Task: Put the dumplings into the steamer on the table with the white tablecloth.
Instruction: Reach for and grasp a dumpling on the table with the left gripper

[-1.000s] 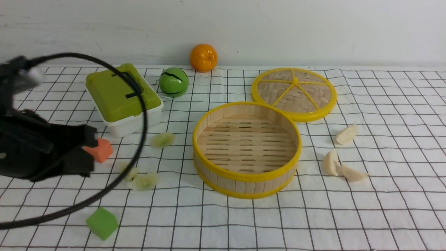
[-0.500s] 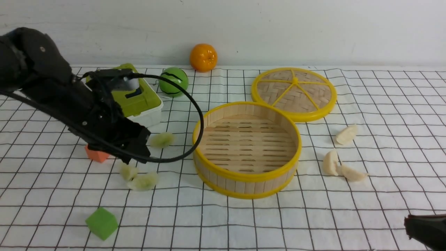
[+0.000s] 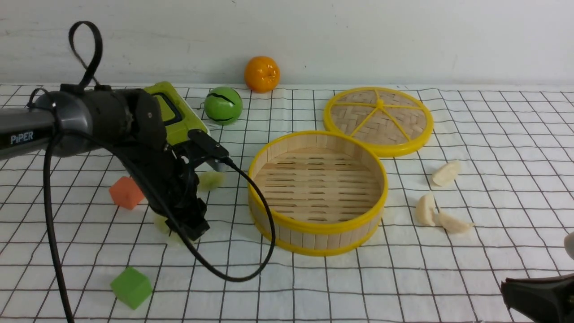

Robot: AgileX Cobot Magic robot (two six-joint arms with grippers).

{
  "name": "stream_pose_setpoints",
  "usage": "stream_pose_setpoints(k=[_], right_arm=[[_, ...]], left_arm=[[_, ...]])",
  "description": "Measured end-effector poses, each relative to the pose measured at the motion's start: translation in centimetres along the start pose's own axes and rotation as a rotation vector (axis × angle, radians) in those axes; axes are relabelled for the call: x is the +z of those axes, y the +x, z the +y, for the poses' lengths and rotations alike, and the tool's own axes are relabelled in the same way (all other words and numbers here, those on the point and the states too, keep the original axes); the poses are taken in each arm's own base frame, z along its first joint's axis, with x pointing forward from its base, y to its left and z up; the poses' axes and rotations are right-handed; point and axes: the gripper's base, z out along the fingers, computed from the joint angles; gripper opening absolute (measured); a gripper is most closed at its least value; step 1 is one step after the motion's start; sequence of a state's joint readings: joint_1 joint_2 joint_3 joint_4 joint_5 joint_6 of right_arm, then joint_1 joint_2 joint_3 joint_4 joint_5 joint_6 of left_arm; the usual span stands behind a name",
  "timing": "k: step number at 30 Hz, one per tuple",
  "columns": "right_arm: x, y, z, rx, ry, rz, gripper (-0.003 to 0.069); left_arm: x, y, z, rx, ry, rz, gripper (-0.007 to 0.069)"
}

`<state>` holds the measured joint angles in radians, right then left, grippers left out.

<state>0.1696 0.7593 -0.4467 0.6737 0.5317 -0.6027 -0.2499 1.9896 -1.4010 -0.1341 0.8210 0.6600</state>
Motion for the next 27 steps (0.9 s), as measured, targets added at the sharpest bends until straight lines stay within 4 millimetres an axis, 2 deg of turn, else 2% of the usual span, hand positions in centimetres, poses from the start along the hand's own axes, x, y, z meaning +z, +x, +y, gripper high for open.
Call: stream_pose_setpoints(k=[2,7,10,12,15,16,18,19,21,27], right_arm=[[0.0,0.0,0.0,0.0,0.0,0.0,0.0001],[0.0,0.0,0.0,0.0,0.0,0.0,0.0006],[0.0,0.0,0.0,0.0,0.0,0.0,0.0008],[0.0,0.0,0.0,0.0,0.0,0.0,0.0009],[0.0,0.0,0.0,0.0,0.0,-0.001,0.0009],[0.0,0.0,0.0,0.0,0.0,-0.001,0.0009],[0.0,0.0,0.0,0.0,0.0,-0.001,0.0009],[0.0,0.0,0.0,0.0,0.0,-0.002,0.001],[0.0,0.0,0.0,0.0,0.001,-0.004,0.0013],[0.0,0.0,0.0,0.0,0.002,-0.004,0.0018]], left_arm=[[0.1,-0.1,0.1,-0.026,-0.01,-0.001,0.0185],[0.1,-0.1,0.0,-0.147,-0.011,0.002,0.015],[-0.5,-0.3,0.1,-0.262,-0.013,0.006,0.0065],[-0.7,-0.4,0.2,-0.308,-0.009,0.015,0.0055],[-1.9,-0.8,0.2,-0.408,0.005,0.036,0.0024],[-3.2,-1.2,0.3,-0.452,0.001,0.021,-0.0013],[-4.3,-1.7,0.5,-0.463,-0.005,-0.001,-0.0013],[-5.8,-2.3,0.7,-0.474,-0.018,-0.04,-0.0013],[-6.7,-2.8,0.9,-0.487,-0.026,-0.066,-0.0013],[-7.1,-3.0,0.9,-0.627,-0.018,-0.066,-0.0013]])
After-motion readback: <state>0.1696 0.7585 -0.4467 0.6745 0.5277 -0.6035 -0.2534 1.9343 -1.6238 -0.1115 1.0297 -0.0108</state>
